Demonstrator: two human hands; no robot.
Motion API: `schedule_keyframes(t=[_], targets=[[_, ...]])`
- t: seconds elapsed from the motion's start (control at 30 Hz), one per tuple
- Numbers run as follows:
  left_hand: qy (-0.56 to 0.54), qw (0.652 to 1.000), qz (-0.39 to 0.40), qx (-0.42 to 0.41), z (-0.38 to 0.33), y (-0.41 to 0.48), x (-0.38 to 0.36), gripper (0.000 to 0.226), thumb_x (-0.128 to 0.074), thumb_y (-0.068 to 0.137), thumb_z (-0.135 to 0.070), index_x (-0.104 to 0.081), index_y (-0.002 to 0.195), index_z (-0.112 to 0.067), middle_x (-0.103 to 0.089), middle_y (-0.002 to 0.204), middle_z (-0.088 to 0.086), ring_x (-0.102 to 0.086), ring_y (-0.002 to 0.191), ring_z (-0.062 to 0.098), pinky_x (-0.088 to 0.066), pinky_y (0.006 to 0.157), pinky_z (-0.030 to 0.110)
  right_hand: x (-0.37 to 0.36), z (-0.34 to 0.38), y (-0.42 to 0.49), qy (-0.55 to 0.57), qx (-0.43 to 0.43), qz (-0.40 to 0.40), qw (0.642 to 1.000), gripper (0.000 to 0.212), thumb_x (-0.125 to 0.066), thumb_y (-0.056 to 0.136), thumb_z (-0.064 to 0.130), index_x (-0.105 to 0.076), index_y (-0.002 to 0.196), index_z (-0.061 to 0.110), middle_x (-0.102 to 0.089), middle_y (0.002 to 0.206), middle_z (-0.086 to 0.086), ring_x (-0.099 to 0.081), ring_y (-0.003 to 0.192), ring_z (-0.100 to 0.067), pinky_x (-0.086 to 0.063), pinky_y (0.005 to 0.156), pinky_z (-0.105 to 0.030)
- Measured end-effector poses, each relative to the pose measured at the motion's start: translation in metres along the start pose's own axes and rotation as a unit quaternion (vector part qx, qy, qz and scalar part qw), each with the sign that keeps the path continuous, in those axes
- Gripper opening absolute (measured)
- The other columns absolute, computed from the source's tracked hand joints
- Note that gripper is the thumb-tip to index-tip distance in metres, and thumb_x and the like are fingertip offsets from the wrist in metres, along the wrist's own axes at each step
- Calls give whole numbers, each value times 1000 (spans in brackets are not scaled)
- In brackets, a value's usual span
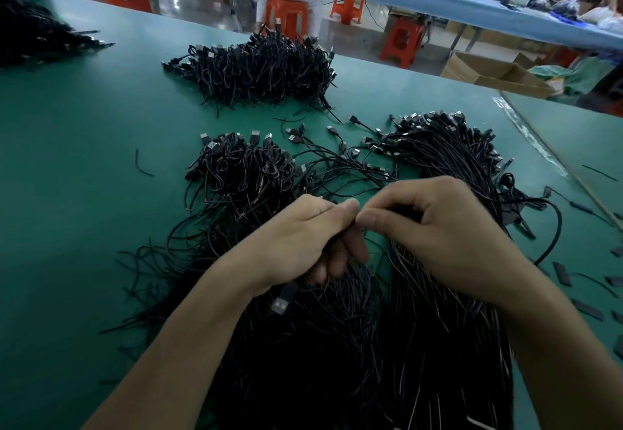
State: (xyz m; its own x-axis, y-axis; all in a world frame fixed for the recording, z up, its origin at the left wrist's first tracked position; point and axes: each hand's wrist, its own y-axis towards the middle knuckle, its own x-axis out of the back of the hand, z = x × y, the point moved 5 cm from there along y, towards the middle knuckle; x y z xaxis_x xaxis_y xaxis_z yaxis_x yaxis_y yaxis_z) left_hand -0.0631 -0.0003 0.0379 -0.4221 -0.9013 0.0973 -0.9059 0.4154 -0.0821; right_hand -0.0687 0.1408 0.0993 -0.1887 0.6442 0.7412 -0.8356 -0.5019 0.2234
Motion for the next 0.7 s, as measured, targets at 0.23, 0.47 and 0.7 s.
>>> schedule_keyframes(t=[0.23, 0.47, 0.7], targets=[[-168, 974, 143, -41, -9, -9, -7, 54, -37, 105, -44, -47, 56, -23, -38, 47, -9, -29, 36, 4, -33, 39, 18, 0, -3, 4, 262, 0, -32, 965, 18, -74, 78, 24, -67, 82, 8, -75, 91, -9, -69, 83, -37, -61, 72, -43], [-229, 960, 150, -55, -6, -7, -4, 50, -46, 103, -39, -51, 56, -21, -63, 64, 3, -57, 51, 11, -52, 56, 24, -15, -12, 6, 350, -33, 18, 936, 16, -76, 78, 23, -64, 80, 13, -65, 73, -6, -63, 71, -22, -57, 69, -32], [-30, 998, -15, -46, 1, 3, 8, 58, -44, 99, -48, -51, 50, -19, -55, 63, 3, -55, 65, 12, -47, 75, 20, -13, -14, 7, 198, -6, -56, 978, 16, -76, 82, 19, -64, 83, 8, -73, 76, -1, -70, 70, -14, -57, 65, -29]])
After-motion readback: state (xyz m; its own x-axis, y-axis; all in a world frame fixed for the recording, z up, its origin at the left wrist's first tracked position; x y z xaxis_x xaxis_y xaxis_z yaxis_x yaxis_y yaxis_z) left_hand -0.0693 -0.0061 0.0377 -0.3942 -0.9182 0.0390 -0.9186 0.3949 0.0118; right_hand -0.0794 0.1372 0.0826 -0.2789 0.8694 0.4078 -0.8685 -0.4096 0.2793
